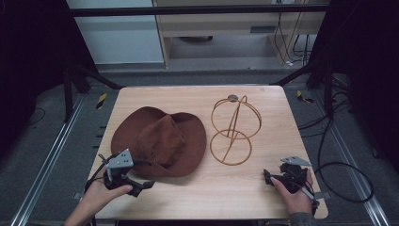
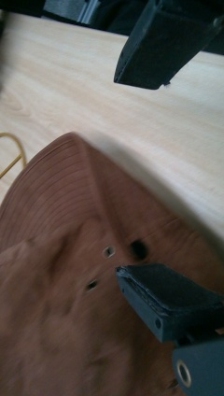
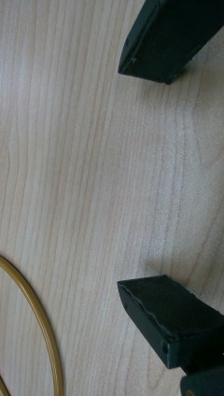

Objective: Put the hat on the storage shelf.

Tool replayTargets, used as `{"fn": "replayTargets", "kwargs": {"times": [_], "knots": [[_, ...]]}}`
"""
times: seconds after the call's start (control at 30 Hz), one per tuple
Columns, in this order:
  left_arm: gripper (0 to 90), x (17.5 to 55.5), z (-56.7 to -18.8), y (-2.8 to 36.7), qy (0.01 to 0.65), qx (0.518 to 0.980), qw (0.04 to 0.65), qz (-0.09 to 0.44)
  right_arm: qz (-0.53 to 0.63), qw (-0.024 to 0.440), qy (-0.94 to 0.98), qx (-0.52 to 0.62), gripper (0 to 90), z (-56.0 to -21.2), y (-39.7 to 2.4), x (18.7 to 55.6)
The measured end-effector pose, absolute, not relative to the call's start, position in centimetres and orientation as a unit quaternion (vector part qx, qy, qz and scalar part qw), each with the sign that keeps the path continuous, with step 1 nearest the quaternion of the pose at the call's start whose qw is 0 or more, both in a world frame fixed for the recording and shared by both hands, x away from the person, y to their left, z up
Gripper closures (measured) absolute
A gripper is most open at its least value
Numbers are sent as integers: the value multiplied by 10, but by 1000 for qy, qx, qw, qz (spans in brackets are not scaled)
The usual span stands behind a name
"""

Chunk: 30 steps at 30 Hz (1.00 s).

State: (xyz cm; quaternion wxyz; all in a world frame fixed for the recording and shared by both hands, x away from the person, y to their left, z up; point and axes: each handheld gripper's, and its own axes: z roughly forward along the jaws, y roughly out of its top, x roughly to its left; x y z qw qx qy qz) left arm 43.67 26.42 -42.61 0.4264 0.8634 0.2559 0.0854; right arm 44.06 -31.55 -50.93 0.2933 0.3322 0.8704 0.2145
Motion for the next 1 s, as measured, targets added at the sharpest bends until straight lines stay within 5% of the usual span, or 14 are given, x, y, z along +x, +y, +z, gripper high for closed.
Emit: {"fn": "replayTargets", "kwargs": {"times": [0.43, 1.0], "knots": [[71, 483, -374, 243, 271, 883, 356, 141, 215, 293, 871, 332, 8, -509, -315, 441], [61, 548, -349, 225, 297, 890, 322, 129, 214, 293, 871, 332, 8, -509, -315, 441]]}}
